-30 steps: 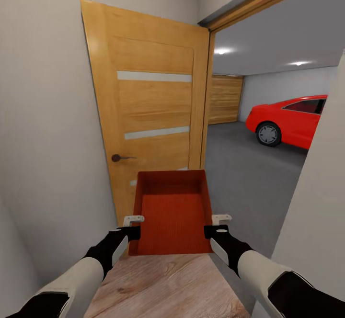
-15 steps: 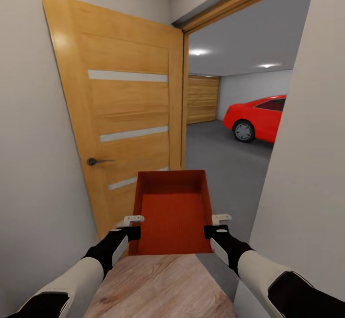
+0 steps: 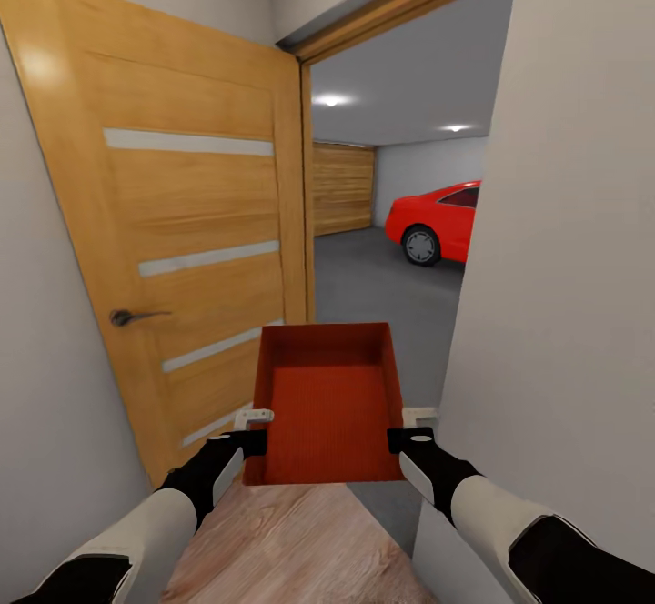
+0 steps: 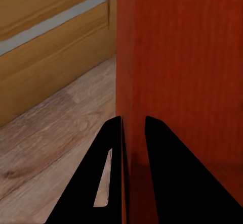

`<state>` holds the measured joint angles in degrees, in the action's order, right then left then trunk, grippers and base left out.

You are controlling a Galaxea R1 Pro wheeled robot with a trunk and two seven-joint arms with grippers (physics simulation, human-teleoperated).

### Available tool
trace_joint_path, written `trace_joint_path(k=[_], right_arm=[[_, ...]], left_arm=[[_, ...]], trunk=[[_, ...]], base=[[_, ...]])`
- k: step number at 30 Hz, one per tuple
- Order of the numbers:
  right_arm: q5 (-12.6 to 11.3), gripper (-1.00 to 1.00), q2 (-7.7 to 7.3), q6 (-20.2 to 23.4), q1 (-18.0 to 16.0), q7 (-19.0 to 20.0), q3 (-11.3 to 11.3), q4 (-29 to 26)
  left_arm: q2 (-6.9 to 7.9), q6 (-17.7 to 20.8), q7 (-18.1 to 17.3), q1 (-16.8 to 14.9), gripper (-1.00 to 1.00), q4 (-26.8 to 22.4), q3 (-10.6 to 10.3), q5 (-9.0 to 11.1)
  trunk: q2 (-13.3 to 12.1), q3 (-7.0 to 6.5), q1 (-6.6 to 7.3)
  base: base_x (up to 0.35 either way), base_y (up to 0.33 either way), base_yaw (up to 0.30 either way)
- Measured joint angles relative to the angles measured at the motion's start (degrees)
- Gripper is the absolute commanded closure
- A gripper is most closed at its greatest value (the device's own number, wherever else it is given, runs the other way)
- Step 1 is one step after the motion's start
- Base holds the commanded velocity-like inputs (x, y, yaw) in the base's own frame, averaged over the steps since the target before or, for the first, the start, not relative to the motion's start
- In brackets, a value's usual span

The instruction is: Move the two storage containers from the living room to the garage. In the garage, place one container on the floor and stack the other container on top of it (either order is fine).

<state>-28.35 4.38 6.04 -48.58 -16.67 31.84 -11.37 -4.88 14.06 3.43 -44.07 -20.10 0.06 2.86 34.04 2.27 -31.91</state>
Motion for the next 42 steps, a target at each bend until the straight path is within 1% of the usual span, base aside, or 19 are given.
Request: trace_joint_path(k=[8, 17, 34, 37, 42], right_arm=[[0.12, 1.00, 0.02, -0.01, 0.01, 0.06, -0.14, -0.02], [0.13, 1.00, 0.02, 0.00, 0.01, 0.05, -0.14, -0.02], [0.13, 1.00, 0.02, -0.01, 0.01, 0.03, -0.14, -0.02], [0.13, 1.00, 0.03, -0.01, 0.00, 0.04, -0.14, -0.01], [0.13, 1.00, 0.02, -0.01, 0.01, 0.05, -0.14, -0.02]], left_arm=[[0.00, 0.01, -0.33, 0.00, 1.00, -0.06, 0.52, -0.66], [-0.01, -0.01, -0.38, 0.00, 1.00, -0.03, 0.60, -0.75], [-0.01, -0.04, -0.40, -0.01, 1.00, 0.00, 0.59, -0.78], [0.00, -0.03, -0.40, 0.00, 1.00, -0.02, 0.59, -0.76], [0.00, -0.01, -0.37, 0.00, 1.00, -0.04, 0.58, -0.73]], trunk=[[0.00, 0.00, 0.02], [0.00, 0.00, 0.01], [0.00, 0.00, 0.00], [0.00, 0.00, 0.01], [0.00, 0.00, 0.02]], base=[[0.129, 0.191, -0.041], [0.164, 0.238, -0.021], [0.009, 0.008, -0.230], [0.066, 0.079, -0.057], [0.149, 0.231, -0.010]])
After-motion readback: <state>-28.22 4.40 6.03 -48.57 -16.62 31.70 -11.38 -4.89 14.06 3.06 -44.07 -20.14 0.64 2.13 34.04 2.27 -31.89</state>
